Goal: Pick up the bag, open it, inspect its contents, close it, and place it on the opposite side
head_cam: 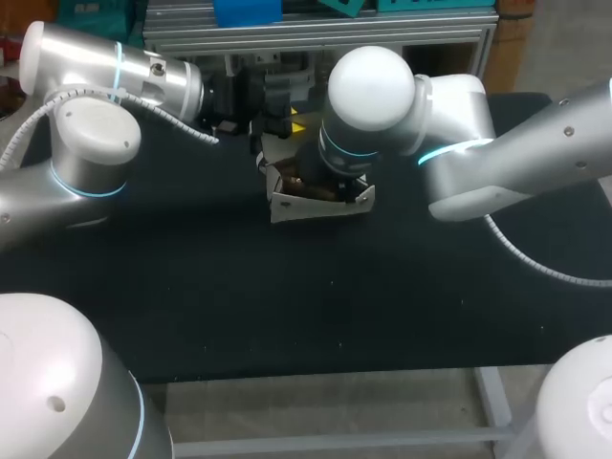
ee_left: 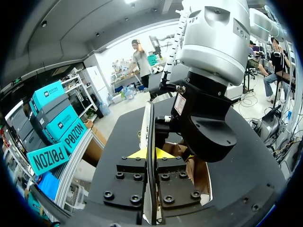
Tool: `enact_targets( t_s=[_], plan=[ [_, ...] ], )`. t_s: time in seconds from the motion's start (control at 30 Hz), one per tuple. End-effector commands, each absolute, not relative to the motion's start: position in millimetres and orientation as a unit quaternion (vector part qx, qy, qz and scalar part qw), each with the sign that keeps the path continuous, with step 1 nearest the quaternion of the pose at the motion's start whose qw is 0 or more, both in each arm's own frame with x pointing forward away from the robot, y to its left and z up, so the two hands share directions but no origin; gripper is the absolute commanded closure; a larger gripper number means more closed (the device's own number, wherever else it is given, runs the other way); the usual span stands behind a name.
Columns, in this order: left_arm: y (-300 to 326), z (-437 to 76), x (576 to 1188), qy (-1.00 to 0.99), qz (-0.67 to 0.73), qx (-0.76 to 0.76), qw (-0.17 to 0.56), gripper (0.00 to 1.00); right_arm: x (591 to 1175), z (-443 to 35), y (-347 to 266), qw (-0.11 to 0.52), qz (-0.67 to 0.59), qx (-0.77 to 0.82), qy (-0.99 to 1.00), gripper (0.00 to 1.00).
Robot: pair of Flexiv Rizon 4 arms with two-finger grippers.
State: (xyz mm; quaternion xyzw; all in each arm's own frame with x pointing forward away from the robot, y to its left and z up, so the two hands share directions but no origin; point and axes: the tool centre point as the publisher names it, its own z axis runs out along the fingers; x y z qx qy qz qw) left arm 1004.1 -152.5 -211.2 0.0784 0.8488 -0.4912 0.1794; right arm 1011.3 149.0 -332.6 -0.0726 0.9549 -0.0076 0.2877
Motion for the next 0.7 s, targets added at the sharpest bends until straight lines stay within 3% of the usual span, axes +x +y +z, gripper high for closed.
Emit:
enact_targets(
  t_s=[0.03,0.7],
  plan=[
    [-152.0,-210.8,1003.7,0.848,-0.493,0.079,0.178,1.0,1014.5,-337.4,146.5,0.289,-0.009,-0.072,0.955,0.0],
    [-152.6,-211.3,1005.8,0.848,-0.493,0.078,0.177,1.0,1015.6,-336.0,145.3,0.293,-0.006,-0.07,0.954,0.0]
  ],
)
